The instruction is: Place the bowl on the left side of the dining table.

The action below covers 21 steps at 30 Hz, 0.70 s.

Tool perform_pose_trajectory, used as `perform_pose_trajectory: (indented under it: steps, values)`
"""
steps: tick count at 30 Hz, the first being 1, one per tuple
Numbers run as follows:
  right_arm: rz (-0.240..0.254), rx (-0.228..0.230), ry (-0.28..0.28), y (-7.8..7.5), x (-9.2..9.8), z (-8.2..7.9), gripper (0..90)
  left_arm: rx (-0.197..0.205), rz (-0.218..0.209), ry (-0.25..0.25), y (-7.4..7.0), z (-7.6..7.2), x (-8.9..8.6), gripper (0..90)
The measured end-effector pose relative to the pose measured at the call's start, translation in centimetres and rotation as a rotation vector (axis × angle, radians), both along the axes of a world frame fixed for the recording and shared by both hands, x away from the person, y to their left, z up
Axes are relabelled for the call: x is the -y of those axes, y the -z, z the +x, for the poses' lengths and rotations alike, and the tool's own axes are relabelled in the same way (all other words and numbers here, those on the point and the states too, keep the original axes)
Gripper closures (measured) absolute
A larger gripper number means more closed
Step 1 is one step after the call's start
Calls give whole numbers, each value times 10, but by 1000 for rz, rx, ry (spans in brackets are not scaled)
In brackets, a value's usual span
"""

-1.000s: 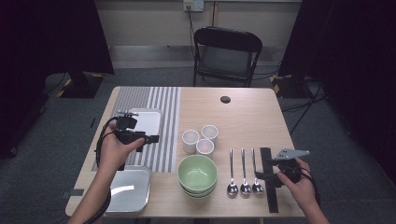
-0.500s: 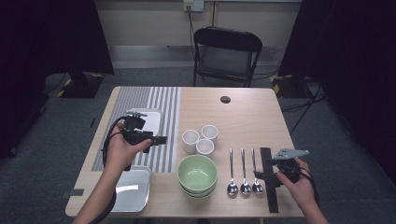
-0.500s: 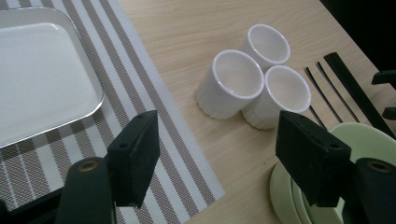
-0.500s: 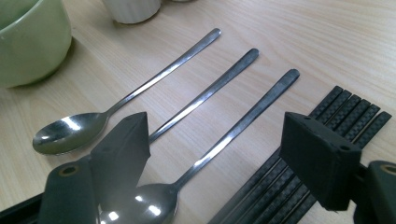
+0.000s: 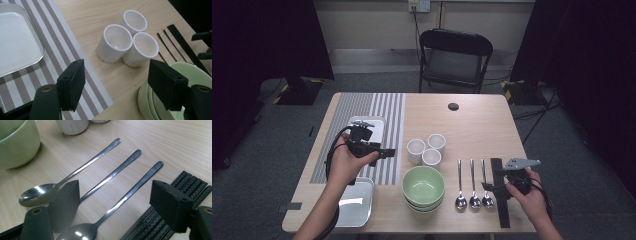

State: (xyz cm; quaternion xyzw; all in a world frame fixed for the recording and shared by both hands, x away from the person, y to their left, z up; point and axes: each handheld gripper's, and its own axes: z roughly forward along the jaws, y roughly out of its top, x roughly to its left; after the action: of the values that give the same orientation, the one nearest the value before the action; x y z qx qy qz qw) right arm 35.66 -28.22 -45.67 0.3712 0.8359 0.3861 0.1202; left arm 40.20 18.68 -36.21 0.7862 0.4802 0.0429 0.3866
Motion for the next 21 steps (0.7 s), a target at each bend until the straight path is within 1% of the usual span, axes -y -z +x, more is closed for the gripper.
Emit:
perform_pose_trajectory:
  steps: [4, 5, 11, 12, 13, 17, 18, 21]
  values:
    - [-1, 7, 0, -1, -1, 0, 233, 0, -7, 7, -2, -2, 3, 309]
    - [2, 4, -1, -2, -2, 0, 233, 5, 0, 9, -2, -3, 3, 309]
    - [-2, 4, -6, -2, -4, 2, 233, 8, 6, 24, -6, -7, 5, 306]
    - [-2, 6, -10, -2, -5, 2, 233, 5, 0, 19, -6, -8, 6, 306]
    - [1, 5, -14, -1, -5, 3, 233, 7, 5, 24, -6, -9, 5, 306]
    - [1, 4, -21, -1, -8, 5, 233, -1, -8, 28, -3, -12, 7, 305]
    - [-3, 6, -24, -1, -8, 5, 233, 0, -2, 31, -2, -13, 8, 305]
    - [-2, 6, -33, -2, -12, 7, 232, -4, -9, 31, -1, -15, 9, 304]
